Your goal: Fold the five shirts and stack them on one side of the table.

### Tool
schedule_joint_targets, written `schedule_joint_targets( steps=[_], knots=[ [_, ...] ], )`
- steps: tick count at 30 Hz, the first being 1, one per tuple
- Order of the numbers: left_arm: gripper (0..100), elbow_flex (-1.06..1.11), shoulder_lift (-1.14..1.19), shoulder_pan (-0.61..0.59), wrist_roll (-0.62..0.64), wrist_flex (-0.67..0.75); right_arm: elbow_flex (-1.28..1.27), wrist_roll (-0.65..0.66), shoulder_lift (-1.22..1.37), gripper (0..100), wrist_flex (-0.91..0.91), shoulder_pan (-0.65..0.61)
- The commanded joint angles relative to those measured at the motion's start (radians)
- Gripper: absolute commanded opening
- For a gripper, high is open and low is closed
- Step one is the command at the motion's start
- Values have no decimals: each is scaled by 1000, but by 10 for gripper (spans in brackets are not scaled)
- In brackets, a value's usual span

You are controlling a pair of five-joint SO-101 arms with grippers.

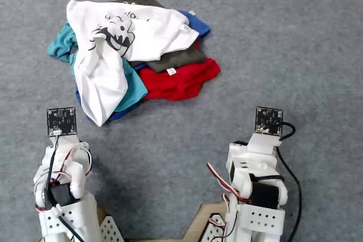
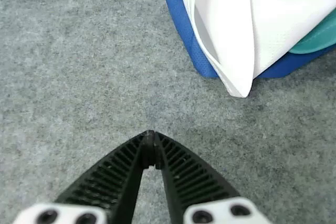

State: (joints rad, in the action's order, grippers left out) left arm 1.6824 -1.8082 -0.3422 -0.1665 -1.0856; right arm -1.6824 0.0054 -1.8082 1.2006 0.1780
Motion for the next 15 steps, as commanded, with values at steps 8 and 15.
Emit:
schedule_joint_targets(
  steps=[8,15],
  knots=[
    [30,15,-8,59,3,0,-2,-3,-67,16,6,-198],
    [30,15,-8,176,3,0,-2,-8,-67,15,-15,-365]
  ],
)
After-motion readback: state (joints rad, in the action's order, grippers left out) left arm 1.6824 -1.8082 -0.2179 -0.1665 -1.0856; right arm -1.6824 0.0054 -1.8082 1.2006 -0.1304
